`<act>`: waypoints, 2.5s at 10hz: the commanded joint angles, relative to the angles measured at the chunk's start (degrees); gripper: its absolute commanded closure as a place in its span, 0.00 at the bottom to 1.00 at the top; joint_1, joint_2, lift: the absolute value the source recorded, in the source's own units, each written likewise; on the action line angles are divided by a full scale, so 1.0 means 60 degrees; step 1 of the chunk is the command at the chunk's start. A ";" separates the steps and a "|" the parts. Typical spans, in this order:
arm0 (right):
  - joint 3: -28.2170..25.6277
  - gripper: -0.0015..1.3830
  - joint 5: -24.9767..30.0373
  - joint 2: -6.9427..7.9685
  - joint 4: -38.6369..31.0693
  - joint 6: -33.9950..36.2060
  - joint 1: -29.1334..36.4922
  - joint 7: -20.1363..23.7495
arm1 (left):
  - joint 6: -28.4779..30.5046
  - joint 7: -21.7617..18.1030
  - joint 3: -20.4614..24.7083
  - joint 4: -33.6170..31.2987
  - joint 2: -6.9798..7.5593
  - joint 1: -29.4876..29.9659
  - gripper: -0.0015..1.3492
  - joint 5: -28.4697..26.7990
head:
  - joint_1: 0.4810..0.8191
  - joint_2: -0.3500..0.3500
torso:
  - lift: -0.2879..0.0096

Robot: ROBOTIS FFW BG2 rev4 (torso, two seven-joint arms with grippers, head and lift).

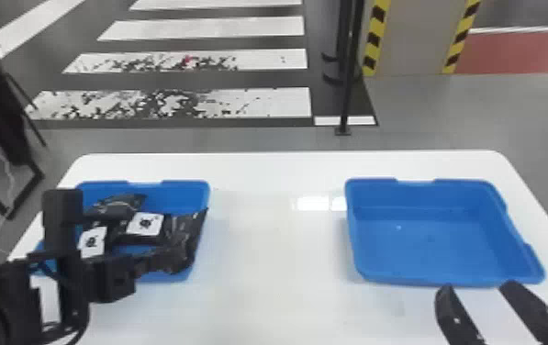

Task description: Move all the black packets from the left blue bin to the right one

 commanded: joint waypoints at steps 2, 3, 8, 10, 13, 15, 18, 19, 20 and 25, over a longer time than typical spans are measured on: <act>0.0005 0.10 -0.0567 -0.0122 0.0095 0.1887 -0.0987 0.1158 | -0.0114 -0.0242 -0.0288 -0.1237 -0.0089 0.0772 0.90 0.0412 | 0.63 0.62 | 0.50; 0.0005 0.10 -0.0814 -0.0195 0.0188 0.2426 -0.1479 0.1597 | -0.0232 -0.0315 -0.0612 -0.1237 -0.0089 0.0796 0.90 0.0584 | 0.63 0.62 | 0.50; 0.0633 0.10 -0.2204 -0.0561 -0.0304 0.6012 -0.3190 0.2622 | -0.0419 -0.0477 -0.2383 -0.1283 0.0130 0.0374 0.90 0.1307 | 0.63 0.56 | 0.50; 0.0881 0.10 -0.2395 -0.0620 -0.0046 0.6270 -0.3565 0.2637 | -0.0372 -0.0506 -0.2954 -0.1260 0.0218 0.0163 0.90 0.1612 | 0.63 0.54 | 0.50; 0.0957 0.10 -0.2509 -0.0678 0.0446 0.6270 -0.4151 0.2637 | -0.0349 -0.0520 -0.3411 -0.1260 0.0233 0.0140 0.90 0.1917 | 0.63 0.50 | 0.50; 0.0957 0.45 -0.2585 -0.0693 0.0634 0.6246 -0.4338 0.2637 | -0.0349 -0.0520 -0.3488 -0.1283 0.0248 0.0116 0.90 0.1955 | 0.63 0.46 | 0.50; 0.1052 0.93 -0.3004 -0.0678 0.0751 0.6270 -0.4315 0.2637 | -0.0372 -0.0520 -0.3430 -0.1283 0.0248 0.0116 0.90 0.1955 | 0.63 0.45 | 0.50; 0.1167 0.93 -0.3271 -0.0678 0.0798 0.6293 -0.4315 0.2652 | -0.0396 -0.0520 -0.3430 -0.1260 0.0233 0.0116 0.90 0.1974 | 0.63 0.46 | 0.50; 0.1186 0.93 -0.3328 -0.0678 0.0774 0.6504 -0.4315 0.2725 | -0.0466 -0.0520 -0.3392 -0.1260 0.0233 0.0140 0.90 0.1993 | 0.63 0.47 | 0.50; 0.0862 0.93 -0.3290 -0.0825 0.1571 0.6574 -0.5299 0.2740 | -0.1474 -0.0506 -0.2650 -0.1143 -0.0001 0.0913 0.08 0.2507 | 0.63 0.50 | 0.50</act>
